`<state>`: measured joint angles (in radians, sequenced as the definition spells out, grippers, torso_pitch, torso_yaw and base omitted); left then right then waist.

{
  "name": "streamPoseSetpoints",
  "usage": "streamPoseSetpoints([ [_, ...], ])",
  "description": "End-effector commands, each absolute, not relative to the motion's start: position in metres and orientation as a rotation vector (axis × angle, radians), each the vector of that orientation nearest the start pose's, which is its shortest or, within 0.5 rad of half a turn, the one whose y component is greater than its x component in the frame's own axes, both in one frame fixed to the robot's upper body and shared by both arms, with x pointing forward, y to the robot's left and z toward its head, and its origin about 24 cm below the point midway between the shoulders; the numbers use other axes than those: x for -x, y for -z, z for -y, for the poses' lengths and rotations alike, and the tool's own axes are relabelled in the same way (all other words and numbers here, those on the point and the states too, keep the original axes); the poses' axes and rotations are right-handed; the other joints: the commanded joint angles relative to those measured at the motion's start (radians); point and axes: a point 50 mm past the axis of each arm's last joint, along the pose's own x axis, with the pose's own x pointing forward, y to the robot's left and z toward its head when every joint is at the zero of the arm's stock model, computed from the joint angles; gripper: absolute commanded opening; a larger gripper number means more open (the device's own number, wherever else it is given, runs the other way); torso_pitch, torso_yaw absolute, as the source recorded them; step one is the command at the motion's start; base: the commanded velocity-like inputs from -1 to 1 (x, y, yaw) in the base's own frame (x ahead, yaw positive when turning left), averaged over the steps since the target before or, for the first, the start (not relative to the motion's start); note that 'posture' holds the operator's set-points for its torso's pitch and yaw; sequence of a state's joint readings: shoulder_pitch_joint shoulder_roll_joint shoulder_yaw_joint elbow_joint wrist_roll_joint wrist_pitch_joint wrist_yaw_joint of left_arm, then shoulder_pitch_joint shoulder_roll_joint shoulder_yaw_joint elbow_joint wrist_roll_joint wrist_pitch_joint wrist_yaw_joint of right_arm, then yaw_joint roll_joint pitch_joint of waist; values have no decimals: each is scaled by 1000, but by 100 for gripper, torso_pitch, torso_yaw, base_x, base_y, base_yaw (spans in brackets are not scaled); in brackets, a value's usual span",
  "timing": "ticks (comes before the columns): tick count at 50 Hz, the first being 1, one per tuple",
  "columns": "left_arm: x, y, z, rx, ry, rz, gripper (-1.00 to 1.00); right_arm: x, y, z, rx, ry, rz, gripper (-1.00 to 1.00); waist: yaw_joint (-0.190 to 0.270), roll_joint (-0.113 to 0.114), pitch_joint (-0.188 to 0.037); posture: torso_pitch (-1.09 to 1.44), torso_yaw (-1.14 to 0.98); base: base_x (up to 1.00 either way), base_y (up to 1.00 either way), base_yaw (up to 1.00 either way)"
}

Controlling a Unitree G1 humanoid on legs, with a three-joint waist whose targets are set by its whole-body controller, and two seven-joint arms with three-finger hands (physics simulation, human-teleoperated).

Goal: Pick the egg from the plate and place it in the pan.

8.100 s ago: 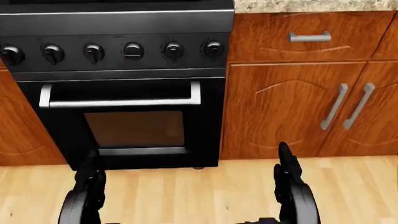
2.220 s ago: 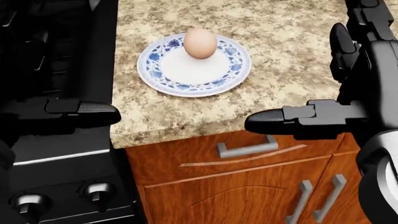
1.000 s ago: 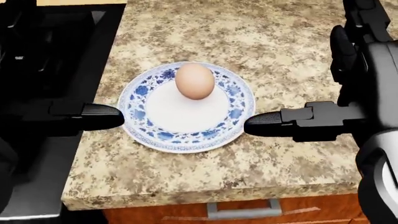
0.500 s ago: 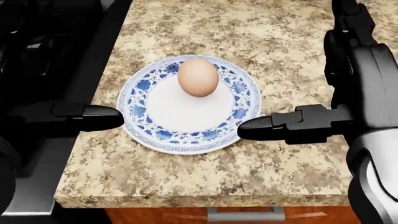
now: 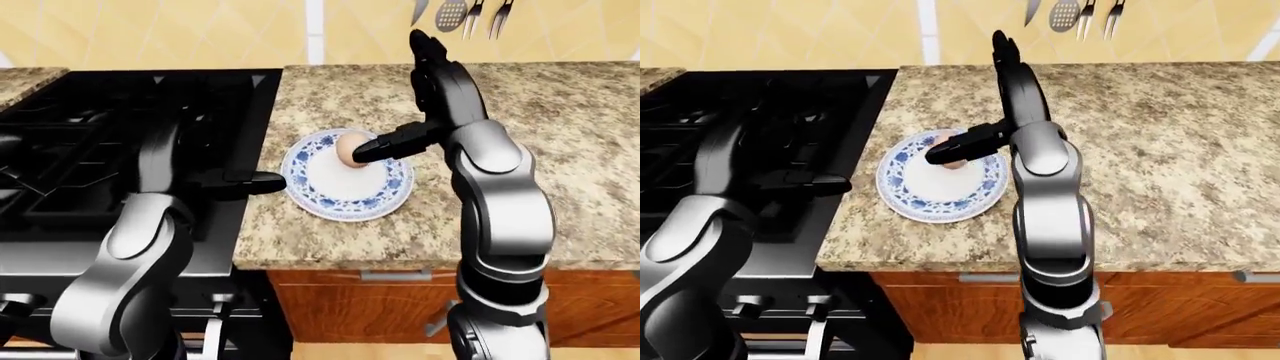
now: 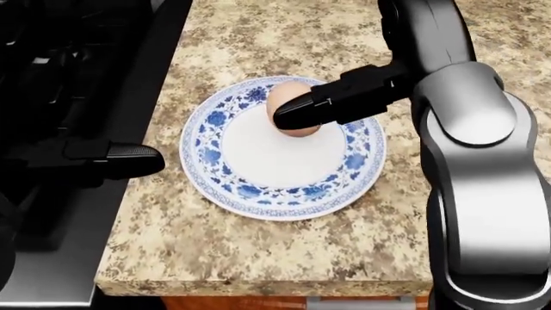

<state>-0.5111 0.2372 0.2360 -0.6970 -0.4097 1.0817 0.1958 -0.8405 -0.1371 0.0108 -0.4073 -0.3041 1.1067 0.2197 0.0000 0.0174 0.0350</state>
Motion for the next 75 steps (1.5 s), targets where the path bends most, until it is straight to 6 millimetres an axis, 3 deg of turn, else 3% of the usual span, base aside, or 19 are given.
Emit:
streamPoseSetpoints([
  [1, -260, -243, -171, 40, 6, 212, 100, -306, -283, 123, 324, -44, 217, 100, -2, 4, -25, 0, 0, 0, 0, 0],
  [10, -261, -243, -172, 39, 4, 210, 100, -313, -284, 117, 319, -54, 214, 84, -2, 8, -24, 0, 0, 0, 0, 0],
  [25, -261, -243, -171, 36, 6, 212, 100, -308, -265, 104, 335, -99, 200, 78, -4, 11, -20, 0, 0, 0, 0, 0],
  [30, -261, -243, -172, 37, 4, 211, 100, -307, -258, 101, 338, -106, 189, 62, -3, 12, -20, 0, 0, 0, 0, 0],
  [37, -261, -244, -172, 37, 2, 212, 100, -308, -253, 98, 346, -115, 183, 56, -3, 13, -20, 0, 0, 0, 0, 0],
  [61, -261, -243, -172, 39, 3, 211, 100, -320, -242, 93, 373, -116, 171, 59, -2, 13, -27, 0, 0, 0, 0, 0],
  [75, -261, -243, -171, 38, 5, 211, 100, -329, -237, 88, 375, -124, 162, 50, -2, 14, -29, 0, 0, 0, 0, 0],
])
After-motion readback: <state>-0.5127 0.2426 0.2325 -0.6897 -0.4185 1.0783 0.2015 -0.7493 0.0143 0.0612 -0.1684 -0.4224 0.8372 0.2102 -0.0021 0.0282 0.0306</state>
